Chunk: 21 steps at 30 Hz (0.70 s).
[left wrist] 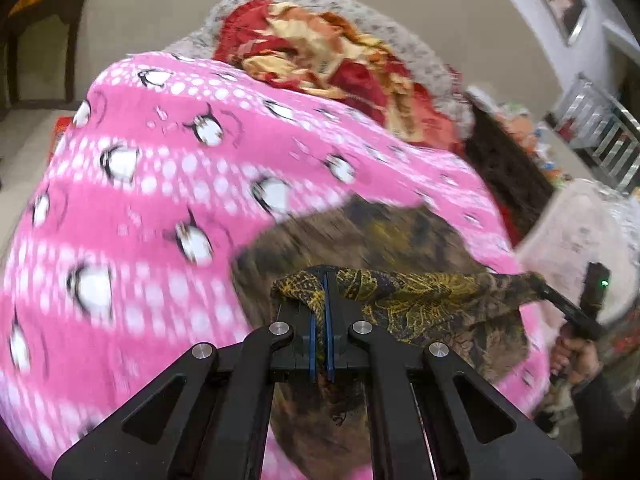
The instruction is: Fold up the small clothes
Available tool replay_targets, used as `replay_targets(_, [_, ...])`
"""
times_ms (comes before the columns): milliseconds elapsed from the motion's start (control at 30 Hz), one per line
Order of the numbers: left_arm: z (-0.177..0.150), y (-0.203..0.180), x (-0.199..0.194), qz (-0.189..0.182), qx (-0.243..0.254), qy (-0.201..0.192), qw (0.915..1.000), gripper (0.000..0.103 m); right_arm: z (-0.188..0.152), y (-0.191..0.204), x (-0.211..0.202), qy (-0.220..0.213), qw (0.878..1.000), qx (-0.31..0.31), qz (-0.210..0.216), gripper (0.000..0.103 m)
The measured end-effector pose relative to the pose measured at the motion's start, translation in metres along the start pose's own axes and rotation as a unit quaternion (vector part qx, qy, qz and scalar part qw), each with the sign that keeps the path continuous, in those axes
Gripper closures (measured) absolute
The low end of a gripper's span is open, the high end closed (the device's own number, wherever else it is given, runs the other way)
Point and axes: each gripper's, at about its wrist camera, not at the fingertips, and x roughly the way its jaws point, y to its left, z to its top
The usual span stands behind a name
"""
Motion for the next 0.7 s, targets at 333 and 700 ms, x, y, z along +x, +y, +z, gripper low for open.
replay_targets(333, [0.028,0.011,0.124,0.094,0.034,0.092,0.9907,0.100,0.023,-0.026,0.126,0.097,0.991,0.015,-0.086,0.096])
replay_targets(700, [0.024,0.043,0.076,0.088,-0.007,0.078,0.9930,0.042,0.008,-0.061,0.093,0.098,0.984,0.147,0.037,0.074])
